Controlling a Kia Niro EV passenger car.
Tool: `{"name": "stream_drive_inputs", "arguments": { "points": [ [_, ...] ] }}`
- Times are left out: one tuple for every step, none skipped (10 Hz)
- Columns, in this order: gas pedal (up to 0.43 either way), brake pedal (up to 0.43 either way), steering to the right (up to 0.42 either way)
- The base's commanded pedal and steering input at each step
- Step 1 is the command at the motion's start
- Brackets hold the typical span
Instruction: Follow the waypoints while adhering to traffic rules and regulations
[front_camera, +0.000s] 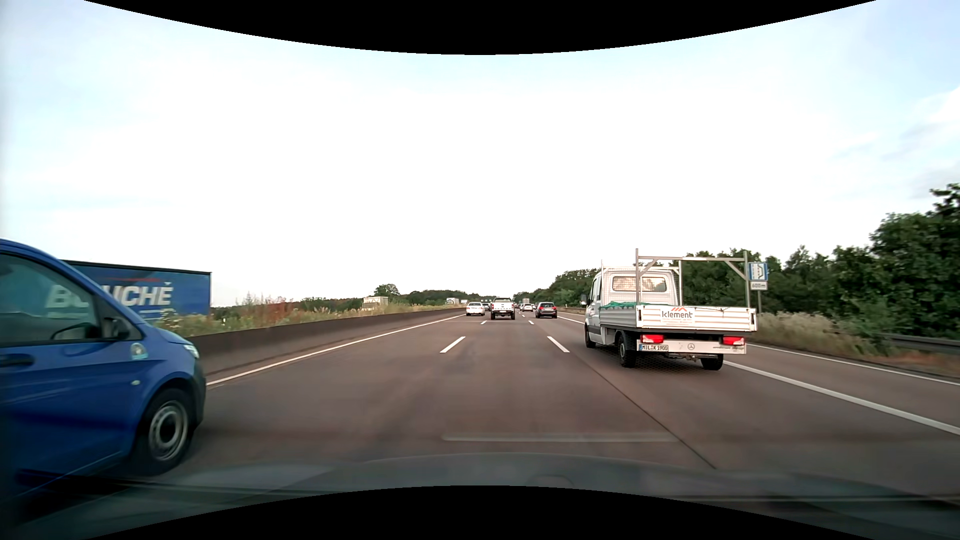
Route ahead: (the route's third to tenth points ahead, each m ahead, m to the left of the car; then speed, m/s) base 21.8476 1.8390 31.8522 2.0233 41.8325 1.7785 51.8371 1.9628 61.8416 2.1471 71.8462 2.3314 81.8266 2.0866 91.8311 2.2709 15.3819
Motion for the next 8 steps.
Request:
{"name": "stream_drive_inputs", "arguments": {
  "points": [
    [0.177, 0.000, -0.003],
    [0.177, 0.000, -0.003],
    [0.177, 0.000, -0.003],
    [0.177, 0.000, -0.003],
    [0.177, 0.000, -0.003],
    [0.177, 0.000, -0.003],
    [0.177, 0.000, -0.003],
    [0.177, 0.000, -0.003]
  ]
}}
